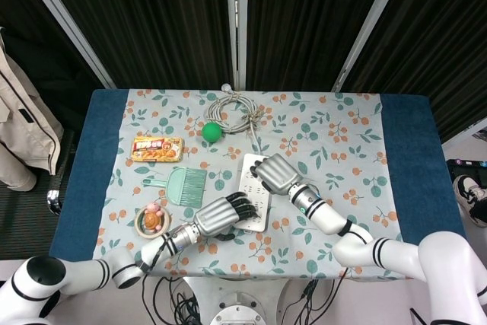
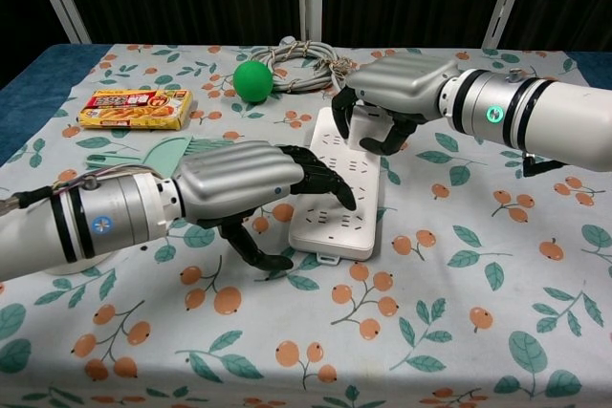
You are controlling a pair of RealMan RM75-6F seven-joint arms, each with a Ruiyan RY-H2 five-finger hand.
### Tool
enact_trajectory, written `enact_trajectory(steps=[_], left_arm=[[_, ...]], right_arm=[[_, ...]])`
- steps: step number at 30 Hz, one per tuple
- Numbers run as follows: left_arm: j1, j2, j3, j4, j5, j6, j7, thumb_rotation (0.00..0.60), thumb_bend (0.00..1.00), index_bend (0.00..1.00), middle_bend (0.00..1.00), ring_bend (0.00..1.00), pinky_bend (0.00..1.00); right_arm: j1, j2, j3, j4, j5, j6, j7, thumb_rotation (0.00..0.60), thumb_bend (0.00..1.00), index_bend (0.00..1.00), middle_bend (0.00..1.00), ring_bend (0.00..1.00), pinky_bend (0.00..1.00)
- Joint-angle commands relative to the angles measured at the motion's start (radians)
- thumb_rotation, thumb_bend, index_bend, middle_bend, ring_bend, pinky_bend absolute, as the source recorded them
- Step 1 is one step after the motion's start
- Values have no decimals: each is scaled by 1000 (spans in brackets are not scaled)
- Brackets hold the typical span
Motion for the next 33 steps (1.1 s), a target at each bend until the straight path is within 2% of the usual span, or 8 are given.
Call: enact_trajectory(steps=[1, 11, 17, 20, 24, 28, 30, 33], left_arm=[[-3, 1, 0, -1, -3, -2, -6, 600, 216, 225, 236, 153, 134], [-15, 8, -4, -13, -15, -13, -31, 600, 216, 225, 234, 153, 135], [-14, 23, -10, -38, -9, 14, -20, 600, 216, 224, 234, 153, 136], [-9, 41, -17, -65, -5, 40, -6, 600, 216, 224, 234, 153, 136], [2, 73, -27, -111, -1, 82, 22, 600, 216, 224, 234, 153, 136], [27, 110, -38, -161, -11, 124, 52, 600, 215, 224, 234, 153, 136], [42, 124, -42, -176, -22, 139, 66, 600, 214, 225, 234, 153, 135], [73, 150, -54, -193, -55, 165, 86, 600, 212, 225, 234, 153, 135]], right_arm=[[-8, 6, -4, 0, -15, 12, 15, 600, 473, 807, 685, 563, 737], [-25, 13, -11, 10, -52, 38, 49, 600, 473, 815, 691, 567, 740], [-44, 39, 21, -5, -49, 82, 93, 600, 474, 812, 691, 563, 737], [-58, 83, 42, -44, -6, 70, 107, 600, 471, 777, 675, 554, 712], [-80, 160, 68, -121, 109, -3, 141, 600, 461, 652, 624, 517, 605], [-87, 234, 71, -170, 247, -133, 182, 600, 444, 424, 480, 367, 421], [-83, 249, 62, -169, 292, -179, 183, 600, 395, 183, 325, 230, 283], [-77, 258, 51, -163, 343, -214, 177, 600, 271, 1, 125, 68, 137]])
